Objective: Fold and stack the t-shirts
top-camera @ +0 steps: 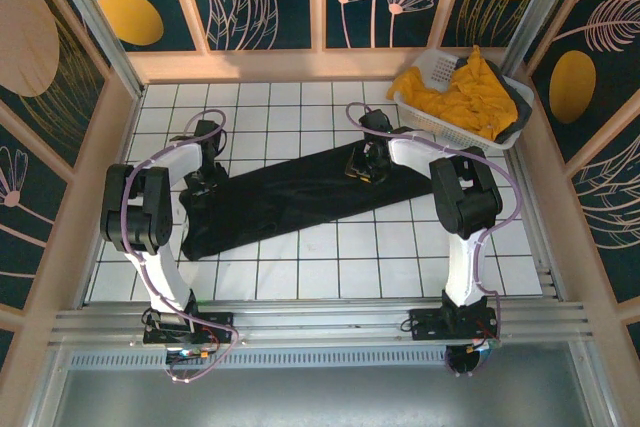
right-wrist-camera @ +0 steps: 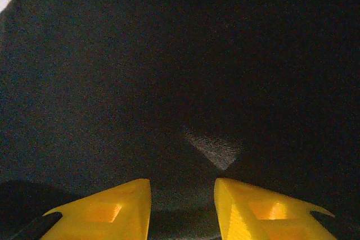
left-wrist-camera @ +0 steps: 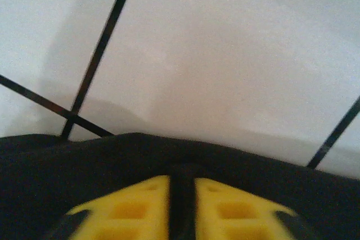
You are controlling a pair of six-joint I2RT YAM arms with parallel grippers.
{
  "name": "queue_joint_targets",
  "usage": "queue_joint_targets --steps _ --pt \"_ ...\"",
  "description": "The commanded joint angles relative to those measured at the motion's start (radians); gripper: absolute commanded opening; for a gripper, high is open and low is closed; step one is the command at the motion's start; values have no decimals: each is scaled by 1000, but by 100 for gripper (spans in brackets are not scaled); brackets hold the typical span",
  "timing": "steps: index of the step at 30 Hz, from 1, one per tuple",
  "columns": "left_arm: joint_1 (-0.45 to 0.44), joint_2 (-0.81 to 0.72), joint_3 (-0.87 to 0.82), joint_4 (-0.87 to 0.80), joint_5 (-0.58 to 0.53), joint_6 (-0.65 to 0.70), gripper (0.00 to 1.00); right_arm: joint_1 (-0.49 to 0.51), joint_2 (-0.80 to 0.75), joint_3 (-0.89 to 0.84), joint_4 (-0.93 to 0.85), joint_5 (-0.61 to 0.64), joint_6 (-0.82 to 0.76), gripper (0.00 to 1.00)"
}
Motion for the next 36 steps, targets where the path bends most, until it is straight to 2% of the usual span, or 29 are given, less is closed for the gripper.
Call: queue_joint_targets --steps 1,5,8,10,13,17,21,25,28,31,33,36 --pt "9 -83 14 -38 -68 -19 37 -3 -41 -4 -58 46 12 38" --pt "7 -231 -10 -63 -41 -104 37 -19 -98 10 -53 59 -7 39" --pt "-16 -320 -88 -25 70 -209 32 -45 -114 19 -47 69 -42 39" --pt "-61 -341 -135 19 145 -284 29 -76 -103 27 -43 64 -69 39" --pt "-136 -310 -172 94 217 -383 21 -136 -72 51 -39 71 -113 39" --pt "-151 -253 -242 234 273 -493 18 -187 14 119 -64 133 -176 36" --pt "-143 -157 -176 205 211 -464 16 -202 103 163 -100 183 -207 34" --pt "-109 -29 -119 197 188 -405 15 -187 124 146 -149 247 -215 33" --pt "-75 103 -1 176 211 -330 15 -177 85 77 -192 276 -194 33" --pt "-73 277 226 131 263 -228 16 -145 -9 -43 -231 298 -151 33" --pt "-79 412 420 68 295 -190 16 -108 -93 -151 -240 296 -109 33" --pt "-103 614 801 -47 290 -159 16 -22 -225 -323 -241 232 -19 33"
